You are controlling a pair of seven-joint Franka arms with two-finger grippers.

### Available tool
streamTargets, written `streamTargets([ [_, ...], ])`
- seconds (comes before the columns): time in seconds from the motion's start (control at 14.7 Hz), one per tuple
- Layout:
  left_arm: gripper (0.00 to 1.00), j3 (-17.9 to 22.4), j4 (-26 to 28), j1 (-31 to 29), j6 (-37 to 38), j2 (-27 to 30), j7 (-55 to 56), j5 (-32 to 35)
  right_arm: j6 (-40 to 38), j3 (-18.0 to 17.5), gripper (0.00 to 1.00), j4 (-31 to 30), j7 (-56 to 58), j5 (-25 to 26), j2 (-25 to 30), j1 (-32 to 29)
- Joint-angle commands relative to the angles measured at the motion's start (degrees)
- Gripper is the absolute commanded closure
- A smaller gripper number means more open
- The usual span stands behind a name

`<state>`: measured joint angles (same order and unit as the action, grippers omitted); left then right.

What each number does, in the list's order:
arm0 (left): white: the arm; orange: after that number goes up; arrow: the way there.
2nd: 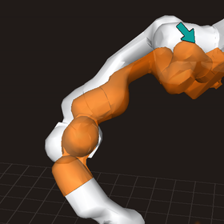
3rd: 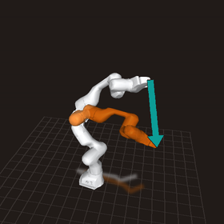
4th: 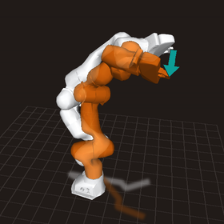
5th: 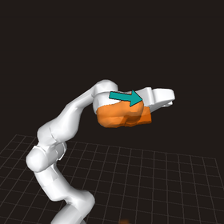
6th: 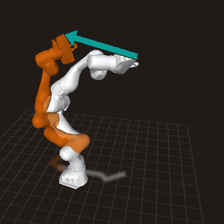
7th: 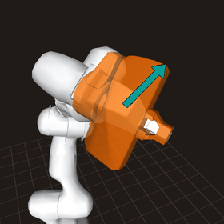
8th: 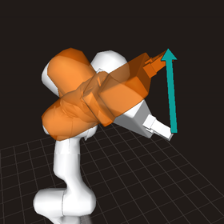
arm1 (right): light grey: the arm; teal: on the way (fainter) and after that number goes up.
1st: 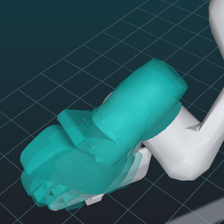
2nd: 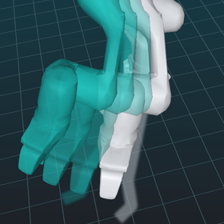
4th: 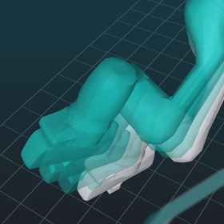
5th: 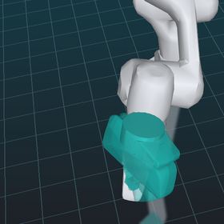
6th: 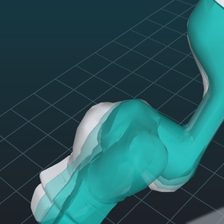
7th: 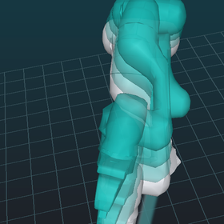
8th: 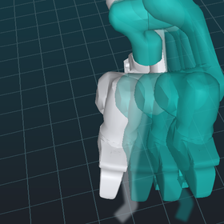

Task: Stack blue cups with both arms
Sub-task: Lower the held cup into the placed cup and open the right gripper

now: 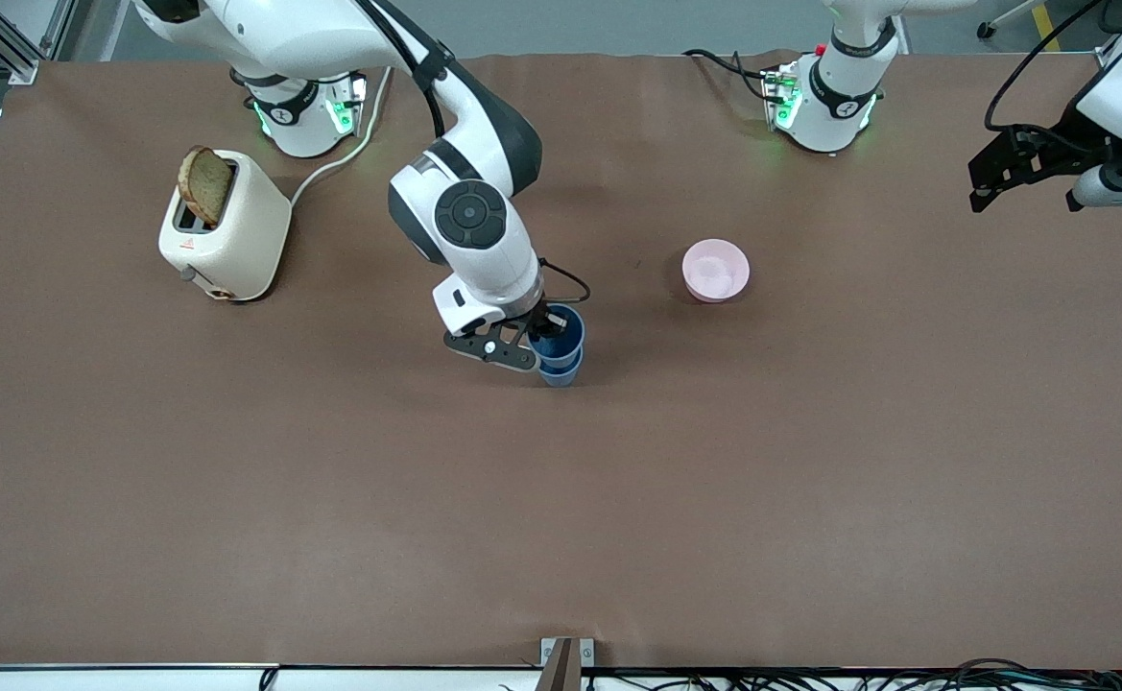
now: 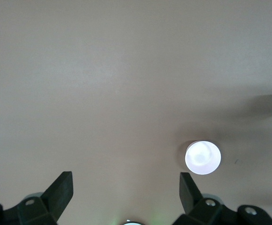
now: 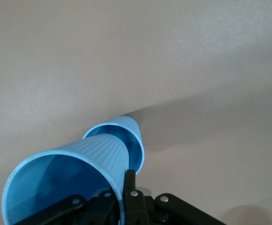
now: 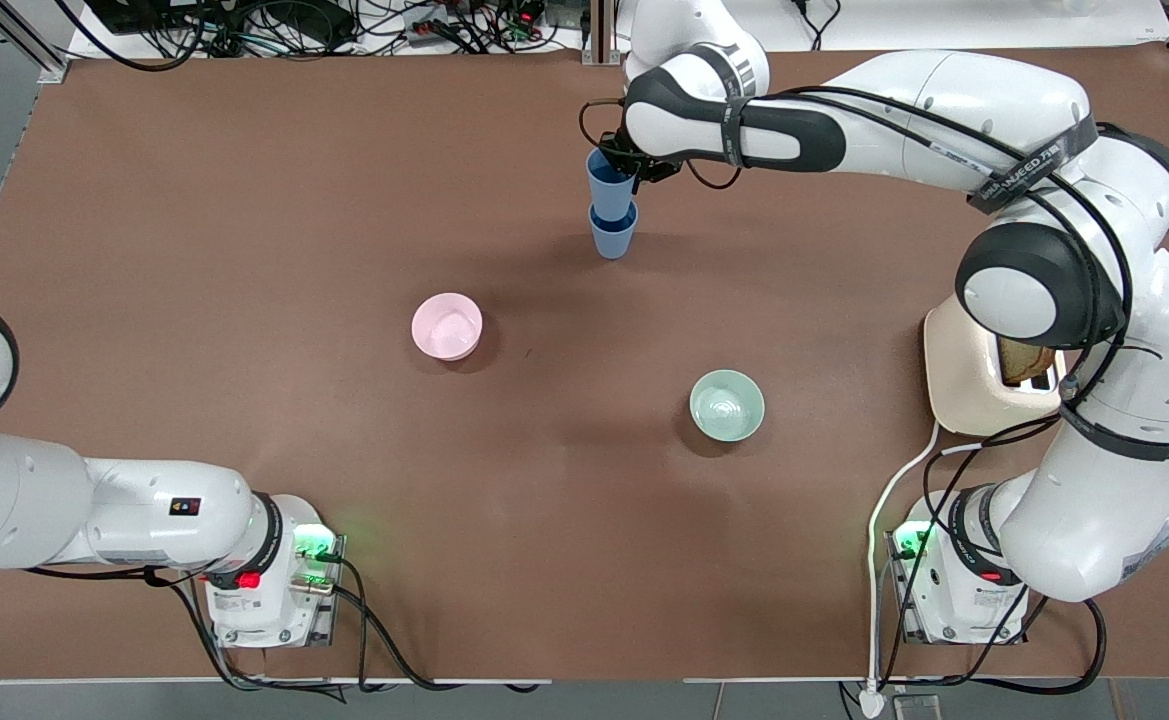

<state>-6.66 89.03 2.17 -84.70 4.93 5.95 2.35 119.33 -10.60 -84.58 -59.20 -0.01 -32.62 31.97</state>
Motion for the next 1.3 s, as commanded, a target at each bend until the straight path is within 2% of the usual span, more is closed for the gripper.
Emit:
streamTargets([
  [0.0,0.0,-0.2,0.3,-0.2,0.3,0.4,-0.9,-1.0,0.0,0.0,0.99,1.0,-1.5,2.0,-1.0,0.4],
  [1.23,0.0,-0.2,-0.6,-0.2,0.5,-0.4,-0.8,-1.6,2.4,0.1,0.95,0.8,-3.2,3.1,-3.6,1.6],
])
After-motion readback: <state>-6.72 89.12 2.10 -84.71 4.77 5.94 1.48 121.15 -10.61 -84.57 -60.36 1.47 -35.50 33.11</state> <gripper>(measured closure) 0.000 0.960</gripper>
